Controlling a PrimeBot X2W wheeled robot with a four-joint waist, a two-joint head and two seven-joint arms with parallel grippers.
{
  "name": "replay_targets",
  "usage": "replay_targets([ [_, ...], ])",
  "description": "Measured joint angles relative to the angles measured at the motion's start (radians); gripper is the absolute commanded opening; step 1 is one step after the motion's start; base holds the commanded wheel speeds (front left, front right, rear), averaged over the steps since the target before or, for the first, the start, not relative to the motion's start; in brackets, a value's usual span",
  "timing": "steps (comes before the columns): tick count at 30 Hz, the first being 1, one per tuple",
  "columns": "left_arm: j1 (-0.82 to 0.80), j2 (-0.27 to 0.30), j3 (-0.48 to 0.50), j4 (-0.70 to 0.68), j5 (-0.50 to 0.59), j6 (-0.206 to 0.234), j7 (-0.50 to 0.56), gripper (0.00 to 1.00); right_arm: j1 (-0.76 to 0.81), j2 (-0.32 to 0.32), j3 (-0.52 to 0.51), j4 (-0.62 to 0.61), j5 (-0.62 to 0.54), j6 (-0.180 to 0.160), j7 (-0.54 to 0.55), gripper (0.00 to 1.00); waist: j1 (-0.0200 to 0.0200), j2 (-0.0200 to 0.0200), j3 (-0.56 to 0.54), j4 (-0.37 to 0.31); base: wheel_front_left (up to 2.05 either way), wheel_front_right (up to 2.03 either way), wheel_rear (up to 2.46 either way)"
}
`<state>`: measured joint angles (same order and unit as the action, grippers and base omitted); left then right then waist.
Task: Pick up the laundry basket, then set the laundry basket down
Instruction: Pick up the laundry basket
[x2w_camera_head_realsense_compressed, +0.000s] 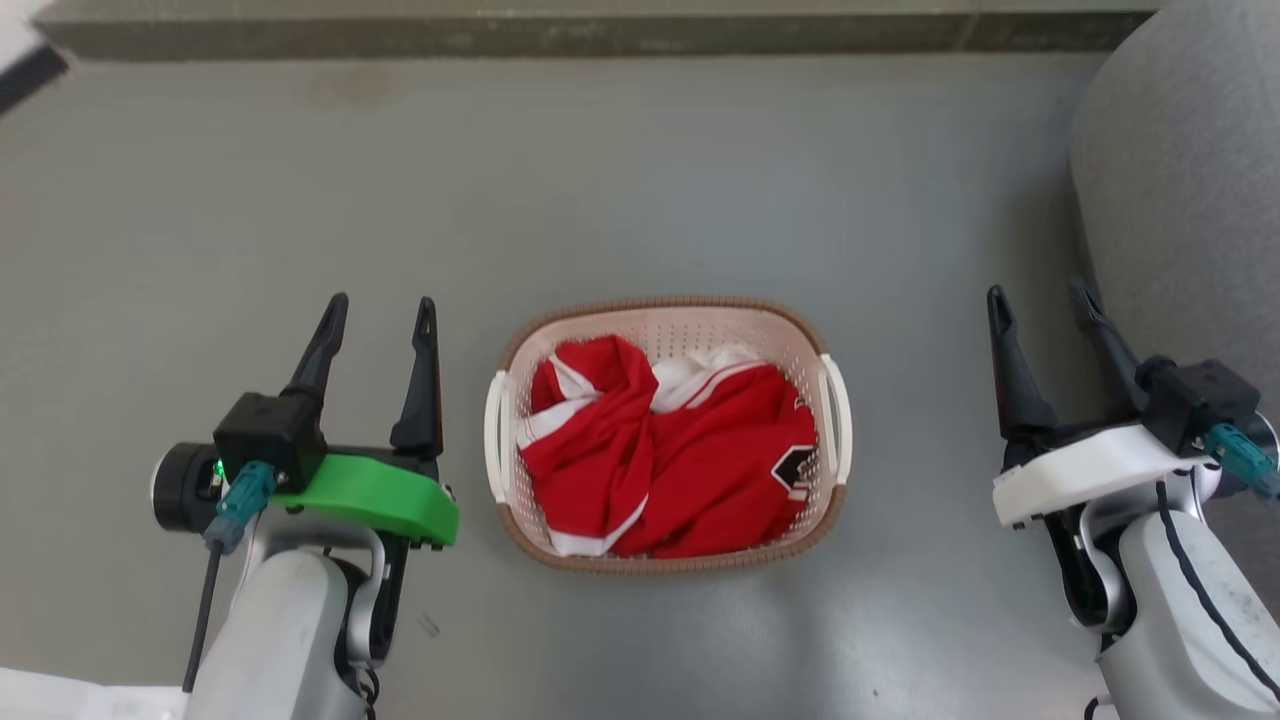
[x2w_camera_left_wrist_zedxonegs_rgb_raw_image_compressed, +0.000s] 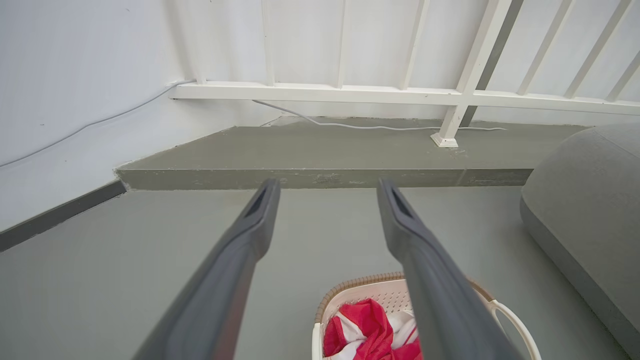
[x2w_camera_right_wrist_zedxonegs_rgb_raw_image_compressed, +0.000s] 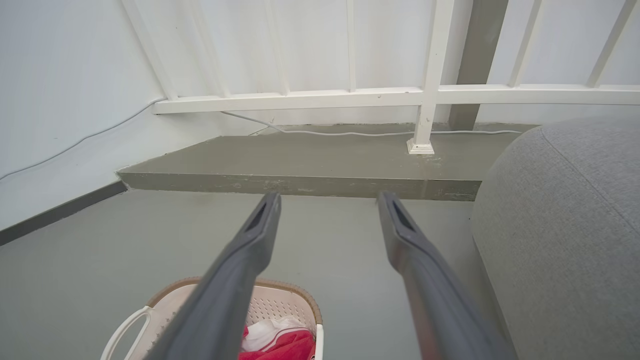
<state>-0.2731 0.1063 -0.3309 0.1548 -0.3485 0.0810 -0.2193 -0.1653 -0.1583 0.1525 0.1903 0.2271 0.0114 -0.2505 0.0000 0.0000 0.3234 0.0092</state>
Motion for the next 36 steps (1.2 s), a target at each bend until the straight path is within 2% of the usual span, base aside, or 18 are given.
replay_targets([
  [12,-0.086,-0.006,-0.007,-0.002,0.002,-0.002,0.003,1.00,-0.081,0.001,0.010,0.003,-0.017,0.006,-0.004,1.00,0.0001,0.0000,0.169,0.003,0.00,0.00,0.00],
  [17,-0.137,-0.007,-0.021,0.024,0.002,-0.021,0.017,1.00,-0.116,0.003,0.010,0.026,-0.017,0.006,-0.004,1.00,0.0001,0.0000,0.240,0.005,0.00,0.00,0.00],
  [22,-0.180,-0.006,-0.021,0.064,0.001,-0.042,0.034,1.00,-0.165,0.004,0.013,0.058,-0.017,0.015,-0.004,1.00,0.0001,0.0000,0.294,0.007,0.00,0.00,0.00],
  [25,-0.230,-0.007,-0.026,0.122,-0.017,-0.073,0.065,1.00,-0.214,0.006,0.024,0.116,-0.017,0.024,-0.004,1.00,0.0001,0.0000,0.344,0.007,0.00,0.00,0.00],
  [36,-0.350,-0.023,-0.048,0.320,-0.063,-0.145,0.149,1.00,-0.333,0.030,0.069,0.310,-0.036,0.048,0.021,1.00,0.0001,0.0000,0.427,0.003,0.00,0.00,0.00],
])
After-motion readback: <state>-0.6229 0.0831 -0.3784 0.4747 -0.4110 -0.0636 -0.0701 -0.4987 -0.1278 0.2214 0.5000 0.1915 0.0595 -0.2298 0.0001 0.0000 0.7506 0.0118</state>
